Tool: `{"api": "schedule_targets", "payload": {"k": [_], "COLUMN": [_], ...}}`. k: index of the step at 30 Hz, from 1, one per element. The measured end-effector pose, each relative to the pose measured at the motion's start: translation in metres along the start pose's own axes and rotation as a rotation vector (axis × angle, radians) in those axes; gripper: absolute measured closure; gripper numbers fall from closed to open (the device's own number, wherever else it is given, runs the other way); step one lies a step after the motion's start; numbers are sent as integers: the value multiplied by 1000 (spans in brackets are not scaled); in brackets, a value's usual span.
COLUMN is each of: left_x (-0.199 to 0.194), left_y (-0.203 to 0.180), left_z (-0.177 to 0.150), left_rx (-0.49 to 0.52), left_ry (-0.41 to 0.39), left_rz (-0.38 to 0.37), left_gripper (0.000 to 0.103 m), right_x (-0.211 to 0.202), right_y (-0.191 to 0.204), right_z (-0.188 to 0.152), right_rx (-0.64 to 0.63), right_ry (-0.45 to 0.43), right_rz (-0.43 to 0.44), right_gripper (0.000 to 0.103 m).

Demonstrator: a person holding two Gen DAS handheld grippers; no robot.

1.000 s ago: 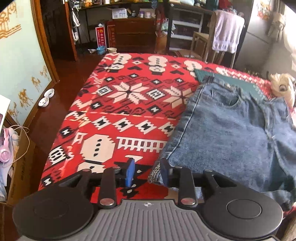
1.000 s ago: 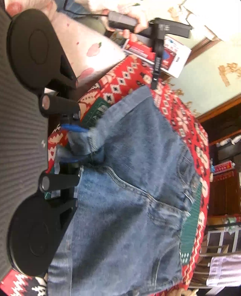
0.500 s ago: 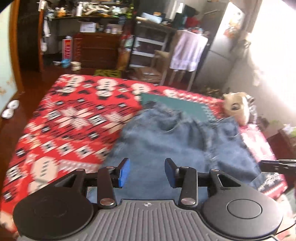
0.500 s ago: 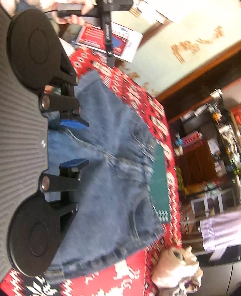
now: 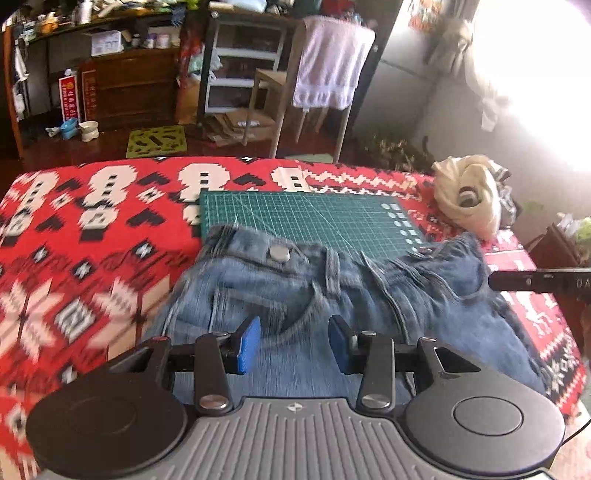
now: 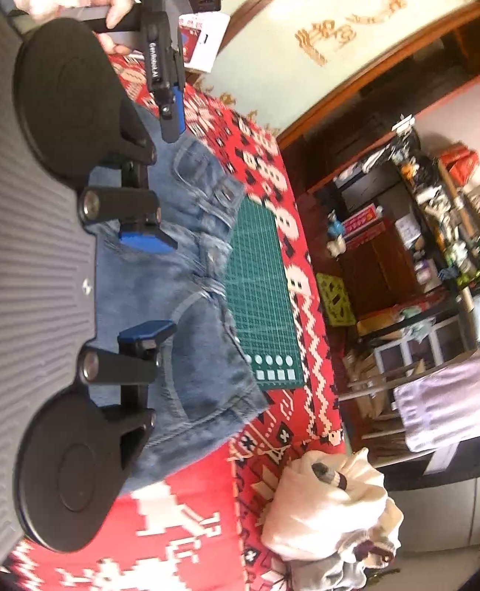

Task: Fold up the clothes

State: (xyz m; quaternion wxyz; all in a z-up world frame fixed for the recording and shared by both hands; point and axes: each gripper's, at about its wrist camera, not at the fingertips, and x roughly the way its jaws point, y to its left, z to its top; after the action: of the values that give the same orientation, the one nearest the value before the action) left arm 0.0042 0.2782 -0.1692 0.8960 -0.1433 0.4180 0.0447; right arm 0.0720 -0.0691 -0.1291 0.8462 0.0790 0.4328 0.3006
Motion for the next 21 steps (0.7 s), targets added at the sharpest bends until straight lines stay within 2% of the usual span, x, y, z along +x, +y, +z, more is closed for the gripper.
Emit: {"api": "schedule_targets", "payload": {"k": [6, 9, 13, 18, 21], "left_x": [6, 7, 3, -3, -3], "left_y": [0, -3, -29, -52, -54], "left_z": [47, 54, 53, 53, 55], "left_rx": [-32, -74, -41, 7, 5], "left_ry": [72, 108, 149, 174, 199], "left_rz": [55, 99, 132, 130, 132], "left_gripper": [65, 67, 68, 68, 68], "right_x": [26, 37, 51, 33, 22], "right_y": [-1, -1, 0, 11, 11], "right_z": [42, 62, 88, 75, 78], "right_rx": [66, 104, 155, 157, 187], "right_ry": [94, 145, 213, 229, 229], "right_rz": [-6, -3, 0, -96, -120], "right_gripper": [59, 59, 59, 59, 59]}}
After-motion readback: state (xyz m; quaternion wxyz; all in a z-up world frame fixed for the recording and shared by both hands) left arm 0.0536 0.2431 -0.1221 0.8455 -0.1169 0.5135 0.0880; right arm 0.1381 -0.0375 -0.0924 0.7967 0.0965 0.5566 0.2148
